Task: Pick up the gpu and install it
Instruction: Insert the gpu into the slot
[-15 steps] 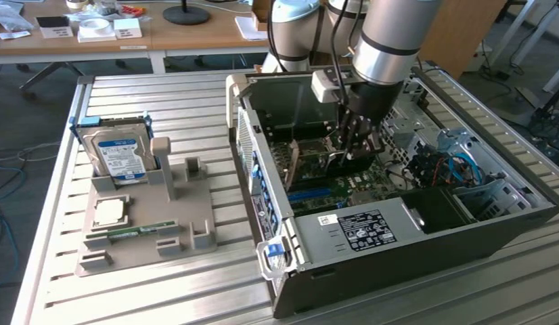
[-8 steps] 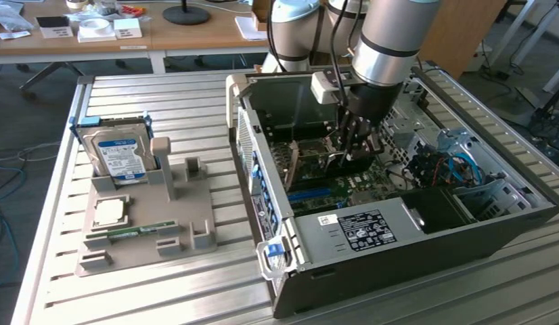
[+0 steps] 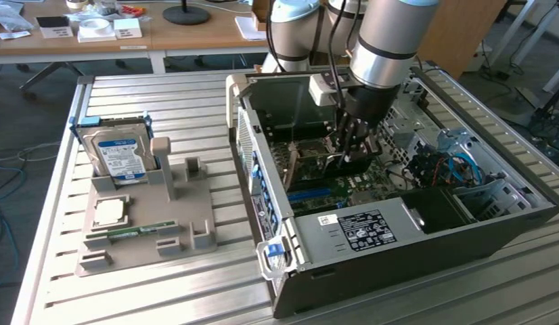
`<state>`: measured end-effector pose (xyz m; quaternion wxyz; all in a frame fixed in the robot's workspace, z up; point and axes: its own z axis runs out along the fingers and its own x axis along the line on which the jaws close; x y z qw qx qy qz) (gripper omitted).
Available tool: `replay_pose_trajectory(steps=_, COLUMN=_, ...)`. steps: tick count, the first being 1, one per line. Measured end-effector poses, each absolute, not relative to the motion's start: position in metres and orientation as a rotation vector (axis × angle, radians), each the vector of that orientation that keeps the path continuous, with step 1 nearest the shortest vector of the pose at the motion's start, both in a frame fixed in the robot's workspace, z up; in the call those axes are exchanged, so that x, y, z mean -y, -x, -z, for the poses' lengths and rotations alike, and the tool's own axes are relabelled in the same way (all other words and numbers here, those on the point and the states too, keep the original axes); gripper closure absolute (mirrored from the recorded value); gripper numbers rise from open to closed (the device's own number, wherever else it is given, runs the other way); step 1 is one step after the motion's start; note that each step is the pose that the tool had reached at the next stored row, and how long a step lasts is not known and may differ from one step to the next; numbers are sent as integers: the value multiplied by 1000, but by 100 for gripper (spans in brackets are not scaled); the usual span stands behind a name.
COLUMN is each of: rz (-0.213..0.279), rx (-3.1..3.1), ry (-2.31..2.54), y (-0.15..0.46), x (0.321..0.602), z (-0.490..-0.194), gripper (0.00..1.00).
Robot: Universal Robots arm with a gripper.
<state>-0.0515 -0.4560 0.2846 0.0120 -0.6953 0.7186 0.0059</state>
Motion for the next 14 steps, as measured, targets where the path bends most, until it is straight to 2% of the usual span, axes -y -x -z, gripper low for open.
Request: replay_pose_trajectory(steps=14, rz=-18, rx=-2240, ry=2168, y=61, x=459, z=-280, gripper=73)
